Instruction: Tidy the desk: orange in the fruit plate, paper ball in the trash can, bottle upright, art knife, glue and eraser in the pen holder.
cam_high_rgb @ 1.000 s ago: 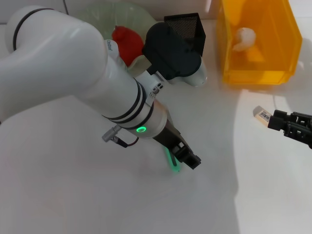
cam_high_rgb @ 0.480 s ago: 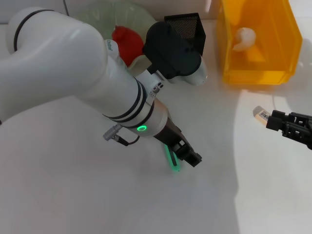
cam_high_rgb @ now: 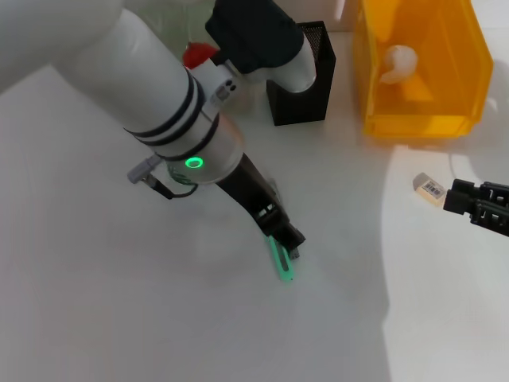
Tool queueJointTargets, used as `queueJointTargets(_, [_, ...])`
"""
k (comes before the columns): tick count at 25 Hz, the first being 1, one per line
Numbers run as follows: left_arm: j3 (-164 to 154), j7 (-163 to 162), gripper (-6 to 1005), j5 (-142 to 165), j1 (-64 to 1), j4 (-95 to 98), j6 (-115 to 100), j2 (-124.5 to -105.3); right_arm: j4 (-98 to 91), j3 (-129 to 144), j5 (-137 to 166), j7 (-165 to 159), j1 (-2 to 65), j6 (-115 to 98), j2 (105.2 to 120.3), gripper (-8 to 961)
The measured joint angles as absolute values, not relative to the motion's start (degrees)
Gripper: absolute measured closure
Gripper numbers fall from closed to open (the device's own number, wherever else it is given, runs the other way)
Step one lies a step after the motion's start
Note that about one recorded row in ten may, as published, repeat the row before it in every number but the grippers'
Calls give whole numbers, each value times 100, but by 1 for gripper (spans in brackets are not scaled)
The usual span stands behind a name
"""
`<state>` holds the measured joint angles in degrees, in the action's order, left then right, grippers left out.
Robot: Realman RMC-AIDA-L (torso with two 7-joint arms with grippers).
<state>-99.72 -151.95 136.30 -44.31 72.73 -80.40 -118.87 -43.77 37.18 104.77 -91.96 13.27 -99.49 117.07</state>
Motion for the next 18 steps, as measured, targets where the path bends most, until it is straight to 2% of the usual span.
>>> queueJointTargets(6, [-9414,-14327,158,13617,-4363,7287,-8707,-11877,-4861,3718,10479,-9434,1290,-10058,11666,528])
queueJointTargets(13, [-8817,-12988,158,13107,-3830,7238,-9006,-11871,-5629,3718,10931,-10035,1420,-10050,11688,439])
queueJointTargets(18, [-8271,-12470,158,12904,-3747,6814,-8966,-11855,-5837,3765,10991,-10215,1571,-10068,11663,372])
